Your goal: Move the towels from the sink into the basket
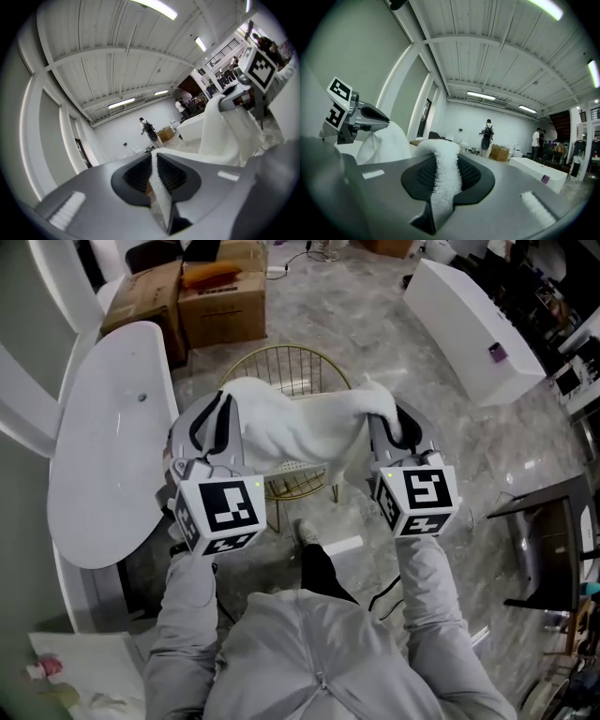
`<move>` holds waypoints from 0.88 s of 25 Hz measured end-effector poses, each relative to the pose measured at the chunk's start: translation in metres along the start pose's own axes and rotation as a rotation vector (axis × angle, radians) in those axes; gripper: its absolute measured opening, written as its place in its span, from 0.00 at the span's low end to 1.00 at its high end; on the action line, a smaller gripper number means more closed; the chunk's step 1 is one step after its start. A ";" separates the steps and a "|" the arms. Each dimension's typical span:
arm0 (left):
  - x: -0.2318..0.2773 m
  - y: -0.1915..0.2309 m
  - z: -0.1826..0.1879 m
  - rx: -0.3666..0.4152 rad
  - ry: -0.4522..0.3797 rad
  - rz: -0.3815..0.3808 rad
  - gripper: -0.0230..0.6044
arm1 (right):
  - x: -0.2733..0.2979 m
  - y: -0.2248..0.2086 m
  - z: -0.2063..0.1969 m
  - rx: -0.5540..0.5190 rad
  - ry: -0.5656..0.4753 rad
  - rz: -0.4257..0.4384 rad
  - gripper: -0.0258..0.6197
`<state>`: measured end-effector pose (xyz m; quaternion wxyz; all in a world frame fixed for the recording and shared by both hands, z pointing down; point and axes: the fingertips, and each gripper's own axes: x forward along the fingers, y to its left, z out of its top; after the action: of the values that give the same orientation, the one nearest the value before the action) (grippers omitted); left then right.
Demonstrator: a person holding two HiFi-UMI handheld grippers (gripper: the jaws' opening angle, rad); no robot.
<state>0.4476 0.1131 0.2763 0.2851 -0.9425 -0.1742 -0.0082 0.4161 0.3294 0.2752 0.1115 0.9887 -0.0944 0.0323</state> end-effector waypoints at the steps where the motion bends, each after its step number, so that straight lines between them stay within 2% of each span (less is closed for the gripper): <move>1: 0.012 -0.002 -0.004 -0.005 0.009 0.000 0.19 | 0.012 -0.002 -0.005 0.002 0.006 0.013 0.12; 6: 0.067 -0.020 -0.026 -0.026 0.062 -0.011 0.19 | 0.072 -0.005 -0.041 0.021 0.065 0.084 0.12; 10: 0.114 -0.046 -0.054 -0.059 0.136 -0.042 0.19 | 0.118 -0.013 -0.080 0.063 0.132 0.141 0.12; 15: 0.164 -0.083 -0.096 -0.131 0.234 -0.098 0.19 | 0.165 -0.015 -0.142 0.123 0.217 0.207 0.12; 22: 0.211 -0.136 -0.165 -0.166 0.383 -0.153 0.19 | 0.210 -0.002 -0.235 0.168 0.380 0.289 0.12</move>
<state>0.6147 0.1978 0.5109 0.2329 -0.9280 -0.1865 -0.2230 0.6118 0.3470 0.5217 0.0389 0.9470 -0.2089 0.2408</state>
